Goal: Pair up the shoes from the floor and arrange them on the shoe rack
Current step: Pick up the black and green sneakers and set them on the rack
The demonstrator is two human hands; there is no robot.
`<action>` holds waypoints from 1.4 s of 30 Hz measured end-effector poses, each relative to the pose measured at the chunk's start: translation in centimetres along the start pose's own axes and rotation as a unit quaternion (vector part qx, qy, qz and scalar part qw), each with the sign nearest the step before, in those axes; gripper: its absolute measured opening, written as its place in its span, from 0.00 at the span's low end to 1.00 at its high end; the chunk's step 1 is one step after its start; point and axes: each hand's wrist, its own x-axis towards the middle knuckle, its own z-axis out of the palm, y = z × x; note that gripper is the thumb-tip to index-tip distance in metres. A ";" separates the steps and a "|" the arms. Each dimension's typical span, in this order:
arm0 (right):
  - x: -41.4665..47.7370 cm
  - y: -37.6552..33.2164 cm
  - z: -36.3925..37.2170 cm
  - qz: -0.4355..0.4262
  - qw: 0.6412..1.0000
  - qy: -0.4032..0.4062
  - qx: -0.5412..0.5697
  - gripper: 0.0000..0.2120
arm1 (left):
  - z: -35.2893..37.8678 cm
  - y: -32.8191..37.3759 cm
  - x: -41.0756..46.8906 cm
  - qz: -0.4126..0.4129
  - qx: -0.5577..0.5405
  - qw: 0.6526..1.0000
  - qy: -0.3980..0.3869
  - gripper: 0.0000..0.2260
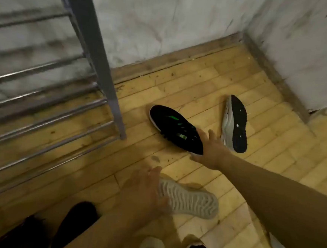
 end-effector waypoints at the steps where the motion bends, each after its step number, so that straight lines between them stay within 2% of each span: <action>1: 1.0 0.2 0.8 -0.015 1.000 0.009 0.001 0.53 | 0.7 -0.5 0.6 -0.003 0.007 1.000 0.001 0.39; 3: 2.1 0.5 1.8 -0.015 0.999 0.029 -0.007 0.50 | 2.2 -1.9 1.7 -0.021 0.021 0.999 0.015 0.39; 7: 0.2 -0.8 3.1 -0.026 0.995 0.096 -0.009 0.43 | 1.3 -1.9 0.9 -0.007 0.020 0.999 0.049 0.39; 14: -11.3 -3.2 -0.6 -0.073 0.976 0.139 0.152 0.42 | -3.0 1.0 -4.6 0.026 0.046 0.987 0.152 0.43; 19: -22.0 -4.3 -3.9 -0.111 0.946 0.128 0.277 0.34 | -5.1 5.0 -12.7 0.050 0.074 0.982 0.168 0.44; 22: -27.4 -4.9 -5.9 -0.147 0.905 0.115 0.383 0.33 | -7.2 7.7 -16.9 0.099 0.146 0.961 0.211 0.42; 24: -30.6 -4.9 -7.5 -0.160 0.862 0.126 0.465 0.28 | -8.9 10.1 -19.6 0.134 0.169 0.953 0.214 0.40; 26: -33.5 -4.4 -8.6 -0.174 0.812 0.169 0.532 0.25 | -10.3 12.9 -22.1 0.159 0.167 0.951 0.206 0.38; 28: -35.9 -3.6 -8.7 -0.180 0.761 0.210 0.587 0.25 | -11.4 15.4 -23.7 0.183 0.163 0.941 0.235 0.35; 31: -38.4 -1.8 -7.3 -0.173 0.714 0.247 0.632 0.30 | -12.1 19.4 -25.2 0.223 0.175 0.922 0.264 0.28; 34: -40.7 0.8 -5.4 -0.160 0.674 0.279 0.665 0.28 | -11.1 23.7 -25.7 0.262 0.191 0.916 0.237 0.22; 38: -44.7 5.3 -2.0 -0.116 0.648 0.291 0.694 0.25 | -7.3 28.8 -24.6 0.297 0.190 0.919 0.176 0.25; 40: -46.8 8.5 0.2 -0.084 0.658 0.292 0.689 0.26 | -4.1 30.5 -23.5 0.315 0.171 0.923 0.142 0.25; 42: -48.9 11.7 2.7 -0.050 0.687 0.295 0.663 0.27 | -0.2 31.4 -22.5 0.326 0.149 0.928 0.102 0.23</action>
